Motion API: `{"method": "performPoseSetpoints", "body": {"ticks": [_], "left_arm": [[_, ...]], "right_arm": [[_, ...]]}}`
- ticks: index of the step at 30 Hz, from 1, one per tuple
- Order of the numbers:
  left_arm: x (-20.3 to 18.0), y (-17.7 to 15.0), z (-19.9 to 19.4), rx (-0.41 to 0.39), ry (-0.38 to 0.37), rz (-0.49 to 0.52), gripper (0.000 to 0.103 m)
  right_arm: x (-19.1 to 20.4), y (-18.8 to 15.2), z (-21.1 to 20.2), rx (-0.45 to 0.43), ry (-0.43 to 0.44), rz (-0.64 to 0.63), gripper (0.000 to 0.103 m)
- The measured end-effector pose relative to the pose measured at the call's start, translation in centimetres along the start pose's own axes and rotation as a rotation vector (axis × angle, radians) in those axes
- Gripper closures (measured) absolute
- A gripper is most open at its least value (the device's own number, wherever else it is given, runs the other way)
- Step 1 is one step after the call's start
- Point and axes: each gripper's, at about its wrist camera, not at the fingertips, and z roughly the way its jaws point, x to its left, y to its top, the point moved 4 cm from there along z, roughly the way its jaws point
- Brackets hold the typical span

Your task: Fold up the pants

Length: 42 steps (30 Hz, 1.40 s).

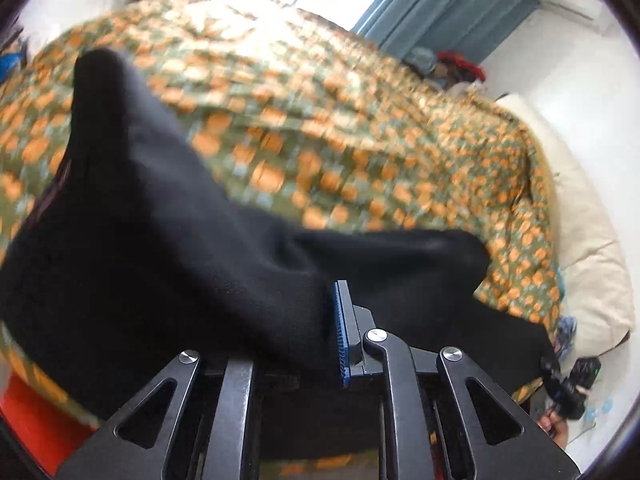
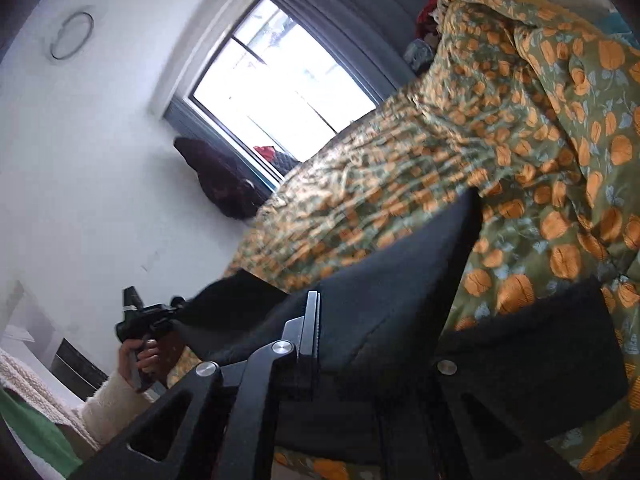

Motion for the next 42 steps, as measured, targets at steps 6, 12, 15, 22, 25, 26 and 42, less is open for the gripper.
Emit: {"method": "performPoseSetpoints", "body": {"ticks": [6, 12, 15, 22, 25, 26, 42], "left_arm": [[4.0, -9.6, 6.4, 0.196, 0.075, -0.089, 0.094], [2.3, -9.3, 6.0, 0.192, 0.084, -0.033, 0.094], [2.0, -9.5, 6.0, 0.192, 0.093, -0.028, 0.094], [-1.2, -10.5, 6.3, 0.199, 0.068, 0.022, 0.091], [-3.3, -11.4, 7.2, 0.227, 0.050, 0.087, 0.089], [-4.0, -11.9, 7.7, 0.235, 0.059, 0.112, 0.086], [-4.7, -13.1, 8.6, 0.219, 0.129, 0.218, 0.094]], "right_arm": [[-10.3, -6.7, 4.2, 0.225, -0.325, 0.148, 0.086], [-10.2, -7.4, 1.7, 0.085, -0.191, 0.299, 0.043], [-10.8, -7.5, 0.4, 0.023, -0.168, 0.365, 0.042], [-11.5, -5.9, -2.9, -0.076, -0.384, 0.272, 0.091], [-11.2, -5.2, -3.8, -0.080, -0.592, 0.126, 0.092], [-11.7, -5.4, -4.0, -0.068, -0.643, 0.106, 0.092], [-13.1, -6.1, -2.8, -0.045, -0.741, 0.097, 0.091]]}}
